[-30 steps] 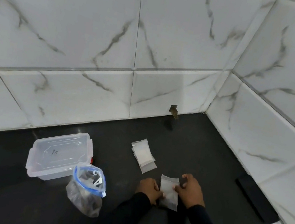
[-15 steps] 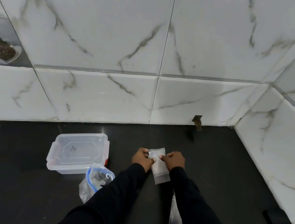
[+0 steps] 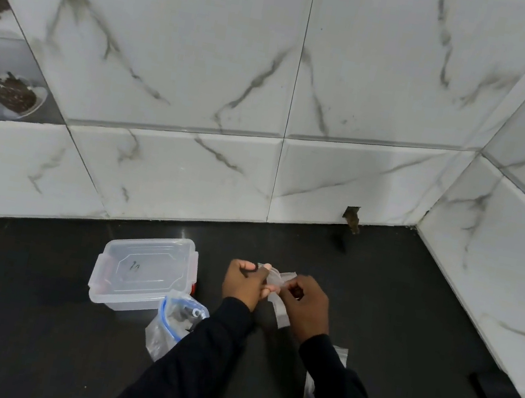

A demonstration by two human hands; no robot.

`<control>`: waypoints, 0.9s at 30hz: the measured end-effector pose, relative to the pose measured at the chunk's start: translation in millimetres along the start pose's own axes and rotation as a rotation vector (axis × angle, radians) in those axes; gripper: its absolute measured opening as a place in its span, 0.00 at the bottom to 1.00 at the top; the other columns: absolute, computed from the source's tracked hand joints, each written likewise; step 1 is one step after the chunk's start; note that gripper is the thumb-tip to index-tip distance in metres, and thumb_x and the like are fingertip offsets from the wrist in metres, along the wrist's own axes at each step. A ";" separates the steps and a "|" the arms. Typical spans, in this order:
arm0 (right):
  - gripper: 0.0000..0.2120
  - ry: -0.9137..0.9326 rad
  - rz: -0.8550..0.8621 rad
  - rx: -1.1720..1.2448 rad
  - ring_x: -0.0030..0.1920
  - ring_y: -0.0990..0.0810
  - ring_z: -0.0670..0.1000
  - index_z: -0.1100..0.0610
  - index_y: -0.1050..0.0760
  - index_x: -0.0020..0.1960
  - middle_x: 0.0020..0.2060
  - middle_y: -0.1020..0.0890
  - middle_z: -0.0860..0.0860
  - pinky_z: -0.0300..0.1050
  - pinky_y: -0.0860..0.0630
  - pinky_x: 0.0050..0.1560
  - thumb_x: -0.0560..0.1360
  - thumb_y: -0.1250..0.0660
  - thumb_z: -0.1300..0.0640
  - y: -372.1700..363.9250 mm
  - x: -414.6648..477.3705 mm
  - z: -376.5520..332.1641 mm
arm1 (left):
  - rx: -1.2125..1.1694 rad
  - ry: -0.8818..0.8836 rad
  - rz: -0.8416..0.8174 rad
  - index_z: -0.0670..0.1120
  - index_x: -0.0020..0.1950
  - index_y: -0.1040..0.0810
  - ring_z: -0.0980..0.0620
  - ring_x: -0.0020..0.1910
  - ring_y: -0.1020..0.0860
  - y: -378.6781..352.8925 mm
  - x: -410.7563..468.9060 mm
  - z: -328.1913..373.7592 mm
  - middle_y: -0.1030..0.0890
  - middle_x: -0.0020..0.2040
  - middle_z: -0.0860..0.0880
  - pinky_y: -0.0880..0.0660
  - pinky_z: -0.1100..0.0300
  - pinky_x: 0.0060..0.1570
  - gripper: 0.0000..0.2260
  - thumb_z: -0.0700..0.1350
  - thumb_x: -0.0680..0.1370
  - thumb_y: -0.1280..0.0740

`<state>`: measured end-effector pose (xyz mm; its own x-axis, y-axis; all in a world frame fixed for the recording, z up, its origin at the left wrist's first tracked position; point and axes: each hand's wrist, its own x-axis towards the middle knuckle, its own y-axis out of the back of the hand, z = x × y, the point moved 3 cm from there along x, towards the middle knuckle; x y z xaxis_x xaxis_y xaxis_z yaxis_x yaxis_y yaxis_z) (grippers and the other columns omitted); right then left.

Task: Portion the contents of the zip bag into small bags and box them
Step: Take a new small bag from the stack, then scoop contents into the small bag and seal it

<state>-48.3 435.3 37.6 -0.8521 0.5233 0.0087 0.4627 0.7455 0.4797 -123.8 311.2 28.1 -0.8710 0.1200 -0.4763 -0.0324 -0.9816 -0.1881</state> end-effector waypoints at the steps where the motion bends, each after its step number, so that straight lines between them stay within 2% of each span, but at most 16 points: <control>1: 0.11 0.037 0.002 -0.002 0.37 0.23 0.41 0.51 0.25 0.35 0.36 0.22 0.46 0.30 0.28 0.37 0.71 0.26 0.62 -0.3 -12.5 -5.9 | 0.054 -0.041 0.014 0.44 0.47 0.29 0.44 0.33 0.21 8.2 -8.5 3.4 0.20 0.41 0.39 0.22 0.57 0.31 0.10 0.35 0.74 0.28; 3: 0.10 0.077 -0.031 -0.023 0.40 0.22 0.42 0.50 0.25 0.38 0.38 0.21 0.45 0.32 0.26 0.39 0.72 0.26 0.62 -0.6 -36.1 -16.5 | 0.266 -0.159 0.079 0.46 0.42 0.28 0.45 0.36 0.22 25.7 -27.0 12.0 0.23 0.39 0.43 0.22 0.54 0.39 0.11 0.33 0.71 0.29; 4: 0.09 0.092 -0.057 -0.031 0.41 0.21 0.42 0.49 0.24 0.41 0.39 0.21 0.45 0.33 0.25 0.40 0.72 0.27 0.60 0.1 -46.9 -20.7 | 0.356 -0.216 0.099 0.47 0.41 0.28 0.48 0.37 0.23 33.1 -38.1 16.2 0.24 0.38 0.46 0.22 0.56 0.41 0.12 0.32 0.70 0.29; 7: 0.05 0.118 -0.132 -0.019 0.45 0.21 0.42 0.47 0.23 0.48 0.44 0.20 0.43 0.35 0.22 0.43 0.74 0.29 0.55 0.5 -75.6 -40.1 | 0.540 -0.402 0.085 0.47 0.39 0.27 0.53 0.37 0.24 51.5 -76.0 30.4 0.23 0.37 0.51 0.25 0.63 0.39 0.11 0.33 0.71 0.29; 10: 0.03 0.070 -0.205 -0.016 0.44 0.20 0.40 0.46 0.20 0.47 0.42 0.17 0.43 0.35 0.22 0.45 0.74 0.30 0.48 -4.6 -97.7 -62.4 | 0.610 -0.521 0.039 0.52 0.37 0.24 0.54 0.40 0.21 71.1 -107.4 33.4 0.20 0.40 0.51 0.22 0.63 0.42 0.15 0.31 0.72 0.31; 12: 0.02 0.071 -0.270 -0.016 0.43 0.19 0.40 0.48 0.18 0.45 0.40 0.16 0.44 0.35 0.22 0.46 0.74 0.28 0.50 -7.3 -108.6 -70.6 | 0.659 -0.585 0.005 0.55 0.38 0.21 0.57 0.44 0.21 84.3 -125.0 30.8 0.20 0.43 0.53 0.24 0.69 0.45 0.15 0.33 0.73 0.30; 15: 0.04 0.055 -0.374 0.036 0.41 0.17 0.41 0.51 0.17 0.45 0.40 0.14 0.45 0.35 0.21 0.46 0.72 0.26 0.58 -13.3 -126.2 -80.3 | 0.733 -0.659 -0.029 0.51 0.41 0.16 0.66 0.52 0.23 113.4 -147.0 24.2 0.19 0.51 0.59 0.29 0.77 0.51 0.07 0.38 0.74 0.28; 19: 0.10 0.071 -0.398 -0.050 0.39 0.18 0.43 0.48 0.19 0.45 0.38 0.16 0.47 0.36 0.21 0.43 0.69 0.26 0.62 -19.5 -148.6 -82.7 | 0.856 -0.819 -0.067 0.51 0.42 0.15 0.69 0.53 0.21 152.1 -167.2 8.7 0.18 0.54 0.61 0.26 0.74 0.53 0.09 0.37 0.72 0.29; 22: 0.12 0.174 -0.410 -0.082 0.33 0.22 0.44 0.48 0.24 0.45 0.34 0.19 0.48 0.33 0.26 0.36 0.69 0.29 0.64 -28.2 -159.9 -92.0 | 0.953 -0.858 -0.115 0.53 0.45 0.16 0.67 0.51 0.20 172.4 -176.6 -1.5 0.17 0.54 0.62 0.24 0.72 0.51 0.11 0.40 0.70 0.33; 24: 0.12 0.217 -0.453 -0.092 0.31 0.24 0.43 0.48 0.26 0.45 0.34 0.21 0.49 0.31 0.29 0.35 0.69 0.30 0.64 -36.8 -165.1 -97.8 | 0.981 -0.840 -0.118 0.54 0.46 0.16 0.66 0.49 0.18 182.3 -176.9 -3.7 0.17 0.51 0.62 0.23 0.72 0.49 0.12 0.42 0.68 0.35; 27: 0.04 0.324 -0.474 -0.113 0.40 0.21 0.43 0.48 0.22 0.43 0.38 0.21 0.44 0.31 0.27 0.42 0.71 0.28 0.55 -49.5 -156.0 -108.1 | 0.949 -0.760 -0.086 0.53 0.45 0.16 0.66 0.46 0.18 201.6 -171.8 2.9 0.16 0.48 0.61 0.23 0.72 0.47 0.13 0.40 0.68 0.36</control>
<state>35.3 272.2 107.4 -0.9993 -0.0232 0.0297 -0.0013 0.8097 0.5869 17.9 92.2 74.5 -0.9030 0.3851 0.1905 -0.1728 -0.7316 0.6595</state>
